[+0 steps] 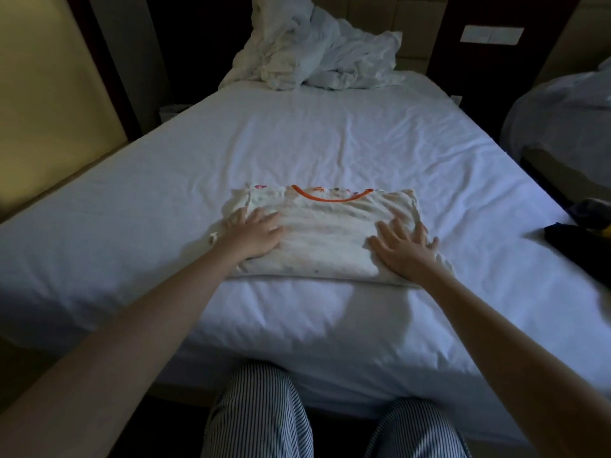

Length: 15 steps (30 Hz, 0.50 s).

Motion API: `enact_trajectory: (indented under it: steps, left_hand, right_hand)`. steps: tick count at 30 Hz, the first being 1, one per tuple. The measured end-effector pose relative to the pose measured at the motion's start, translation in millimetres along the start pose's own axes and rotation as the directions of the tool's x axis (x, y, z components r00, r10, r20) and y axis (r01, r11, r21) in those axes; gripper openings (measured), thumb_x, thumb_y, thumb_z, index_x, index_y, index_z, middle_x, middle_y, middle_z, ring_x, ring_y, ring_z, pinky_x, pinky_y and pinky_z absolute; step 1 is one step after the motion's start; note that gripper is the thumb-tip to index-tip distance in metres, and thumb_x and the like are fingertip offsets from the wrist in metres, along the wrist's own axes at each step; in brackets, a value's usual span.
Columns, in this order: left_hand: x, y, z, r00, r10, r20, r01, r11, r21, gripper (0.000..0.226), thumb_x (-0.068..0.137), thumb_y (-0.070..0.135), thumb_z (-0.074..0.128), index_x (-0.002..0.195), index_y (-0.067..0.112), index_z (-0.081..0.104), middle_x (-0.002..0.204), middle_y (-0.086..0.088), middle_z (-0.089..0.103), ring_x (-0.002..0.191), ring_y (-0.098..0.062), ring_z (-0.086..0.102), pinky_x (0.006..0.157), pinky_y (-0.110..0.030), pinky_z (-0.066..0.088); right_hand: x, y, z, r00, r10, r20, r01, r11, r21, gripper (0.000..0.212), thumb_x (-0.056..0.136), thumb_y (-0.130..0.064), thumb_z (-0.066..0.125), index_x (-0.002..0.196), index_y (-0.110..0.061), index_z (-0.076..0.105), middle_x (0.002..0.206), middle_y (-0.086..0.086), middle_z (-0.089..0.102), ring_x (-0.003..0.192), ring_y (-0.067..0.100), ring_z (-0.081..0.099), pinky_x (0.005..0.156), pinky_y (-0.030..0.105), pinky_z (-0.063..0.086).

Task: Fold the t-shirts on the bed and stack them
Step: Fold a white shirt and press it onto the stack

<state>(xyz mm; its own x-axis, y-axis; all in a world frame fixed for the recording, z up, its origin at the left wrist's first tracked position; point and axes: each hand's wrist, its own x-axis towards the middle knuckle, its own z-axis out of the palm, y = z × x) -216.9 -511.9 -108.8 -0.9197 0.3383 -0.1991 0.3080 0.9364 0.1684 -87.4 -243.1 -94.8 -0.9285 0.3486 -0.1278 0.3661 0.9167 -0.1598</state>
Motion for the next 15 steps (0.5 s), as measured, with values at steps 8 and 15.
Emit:
enact_trajectory:
  steps: [8, 15]
  left_hand:
    - [36, 70, -20, 0.946, 0.324, 0.015, -0.323, 0.936, 0.141, 0.05, 0.096, 0.061, 0.018, 0.145, 0.051, 0.014, 0.16, 0.01, -0.003, 0.146, -0.026, -0.01, 0.114, -0.055, -0.007]
    - [79, 78, -3, 0.978, 0.207, 0.01, -0.207, 0.976, 0.065, 0.059, 0.09, 0.07, 0.015, 0.144, 0.052, -0.001, 0.158, 0.017, -0.008, 0.146, -0.026, -0.009, 0.112, -0.06, -0.005]
  right_hand:
    - [41, -46, 3, 0.986, -0.146, -0.077, 0.15, 0.987, 0.053, 0.059, 0.088, -0.068, 0.02, 0.142, -0.044, 0.023, 0.158, -0.002, 0.007, 0.142, 0.043, 0.002, 0.111, 0.061, -0.006]
    - [43, -44, 24, 0.981, -0.119, -0.151, 0.126, 0.991, 0.036, 0.055, 0.095, -0.056, 0.026, 0.146, -0.038, 0.019, 0.159, -0.005, 0.005, 0.143, 0.038, -0.003, 0.113, 0.052, -0.005]
